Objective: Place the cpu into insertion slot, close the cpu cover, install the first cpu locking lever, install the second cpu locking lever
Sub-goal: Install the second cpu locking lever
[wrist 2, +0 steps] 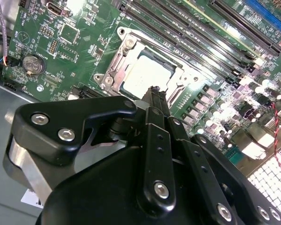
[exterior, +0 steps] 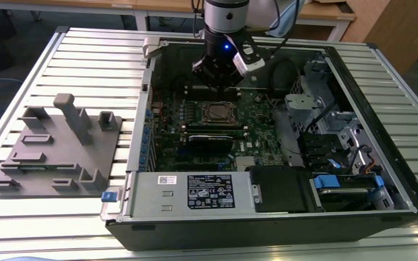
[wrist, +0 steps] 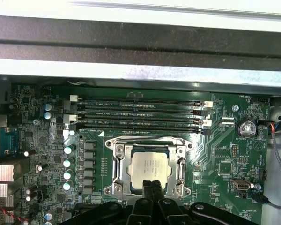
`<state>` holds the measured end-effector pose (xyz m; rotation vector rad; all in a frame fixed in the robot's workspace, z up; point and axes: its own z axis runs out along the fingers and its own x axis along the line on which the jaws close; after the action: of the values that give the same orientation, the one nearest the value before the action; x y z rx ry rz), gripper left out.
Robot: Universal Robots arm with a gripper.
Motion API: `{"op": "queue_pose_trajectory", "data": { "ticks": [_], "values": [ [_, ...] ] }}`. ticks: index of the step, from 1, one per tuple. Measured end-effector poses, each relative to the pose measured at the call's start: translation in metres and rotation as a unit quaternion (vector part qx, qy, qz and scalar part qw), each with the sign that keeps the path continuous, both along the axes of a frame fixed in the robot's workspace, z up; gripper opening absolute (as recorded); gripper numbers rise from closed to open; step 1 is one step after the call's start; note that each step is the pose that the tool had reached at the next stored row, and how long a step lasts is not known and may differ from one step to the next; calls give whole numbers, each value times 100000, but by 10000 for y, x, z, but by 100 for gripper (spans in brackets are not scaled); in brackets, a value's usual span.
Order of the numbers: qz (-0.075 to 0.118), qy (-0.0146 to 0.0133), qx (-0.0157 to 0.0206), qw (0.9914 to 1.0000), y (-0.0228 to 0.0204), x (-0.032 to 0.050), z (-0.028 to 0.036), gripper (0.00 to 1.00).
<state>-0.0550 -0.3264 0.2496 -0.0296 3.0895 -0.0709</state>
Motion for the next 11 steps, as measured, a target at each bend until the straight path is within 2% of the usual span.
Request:
{"op": "queue_pose_trajectory", "data": {
  "ticks": [4,11],
  "values": [
    [6,-1,0,100000,-14,0,0,10],
    [3,-2,1,100000,-72,0,0,10]
  ]
}}
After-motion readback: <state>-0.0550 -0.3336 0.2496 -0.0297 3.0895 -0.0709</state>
